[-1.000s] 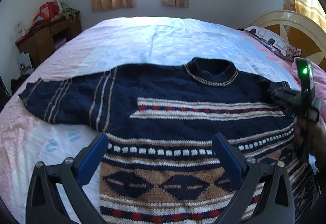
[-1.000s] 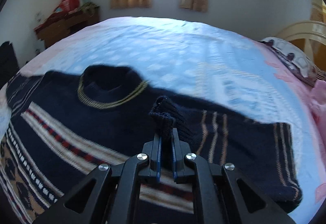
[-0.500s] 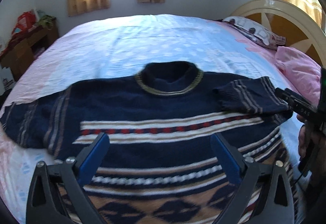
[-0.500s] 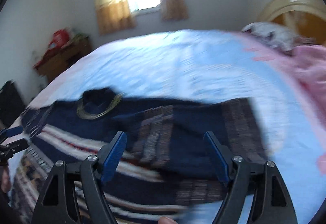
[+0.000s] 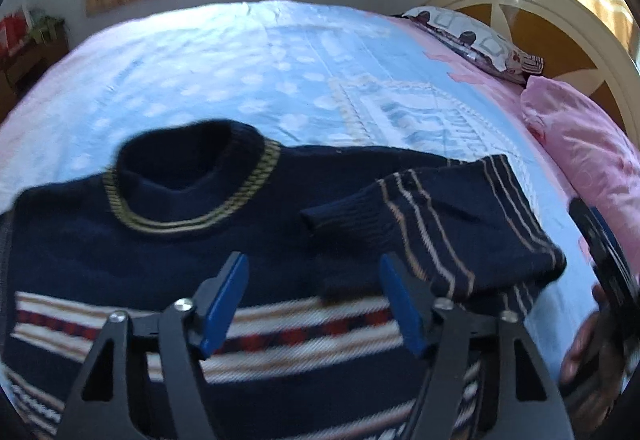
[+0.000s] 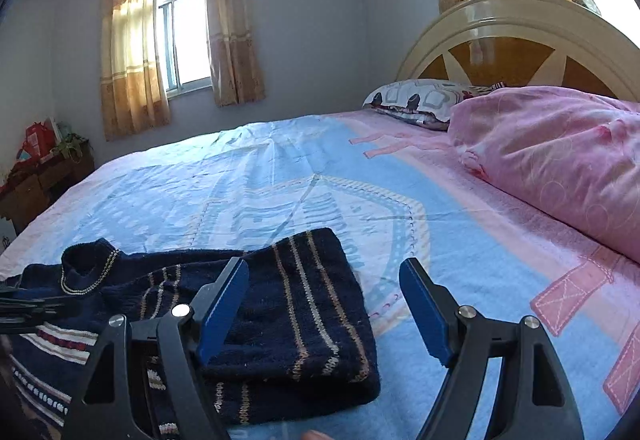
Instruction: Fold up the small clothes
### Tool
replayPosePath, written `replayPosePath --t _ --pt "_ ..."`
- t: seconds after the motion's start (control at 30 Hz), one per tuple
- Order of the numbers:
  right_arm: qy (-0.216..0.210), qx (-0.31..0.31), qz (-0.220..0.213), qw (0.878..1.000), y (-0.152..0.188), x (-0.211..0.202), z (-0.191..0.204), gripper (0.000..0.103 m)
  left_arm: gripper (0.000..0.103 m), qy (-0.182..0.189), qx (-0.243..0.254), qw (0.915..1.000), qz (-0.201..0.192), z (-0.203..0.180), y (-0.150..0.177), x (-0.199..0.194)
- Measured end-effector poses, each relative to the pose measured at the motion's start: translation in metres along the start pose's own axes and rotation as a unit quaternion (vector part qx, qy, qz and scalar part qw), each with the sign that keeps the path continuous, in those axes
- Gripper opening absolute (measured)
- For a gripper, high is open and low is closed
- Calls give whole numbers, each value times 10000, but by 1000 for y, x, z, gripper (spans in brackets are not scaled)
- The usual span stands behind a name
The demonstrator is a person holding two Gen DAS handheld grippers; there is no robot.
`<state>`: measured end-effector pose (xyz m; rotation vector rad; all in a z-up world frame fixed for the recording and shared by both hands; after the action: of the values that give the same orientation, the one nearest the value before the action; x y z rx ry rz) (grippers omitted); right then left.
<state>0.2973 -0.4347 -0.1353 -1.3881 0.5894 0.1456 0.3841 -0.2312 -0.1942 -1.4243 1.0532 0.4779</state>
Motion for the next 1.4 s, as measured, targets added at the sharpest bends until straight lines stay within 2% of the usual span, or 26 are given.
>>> replayPosePath --t 0.17,0.33,0.37,0.4,0.43,0.5,0.7,0.93,1.17,1.4 --pt "15 111 18 9999 1 2 -9 78 66 99 -244 9991 320 -11 1 33" --pt "31 166 1 9999 1 2 -10 78 66 93 -307 9991 272 -14 -1 36" --pt "35 157 0 9999 0 2 -10 78 61 175 -382 9988 248 -14 -2 36" --pt "40 154 1 9999 1 2 -10 78 29 249 -365 9988 223 -15 -3 35" --pt "48 143 -3 9999 0 2 -9 78 17 196 -240 9992 236 -16 -4 35" --pt "57 126 -20 9999 0 1 -10 78 11 238 -117 9993 259 -18 -6 32" --pt "70 145 -98 9998 -2 -1 -11 78 10 508 -125 9986 -43 -12 -20 -4" --pt "29 71 -329 9994 -6 -9 -8 78 10 448 -137 9982 -369 28 -29 -67" --pt "-17 -61 -299 9995 -5 -9 -1 79 10 218 -161 9978 -604 77 -30 -109" --pt "-92 -170 -293 9994 -3 -9 5 79 10 -78 -375 9970 -668 130 -22 -123"
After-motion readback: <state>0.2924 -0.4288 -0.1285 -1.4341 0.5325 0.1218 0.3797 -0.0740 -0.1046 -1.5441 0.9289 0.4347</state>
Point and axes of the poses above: each gripper's, at about its wrist camera, not at the fingertips, and x roughly the way its jaws point, z to its left, y to its underside, the point moved 10 cm from there along x, roughly the way its jaws point, and after that the axes turned 3 degrees about z, right-handed, at the moved point
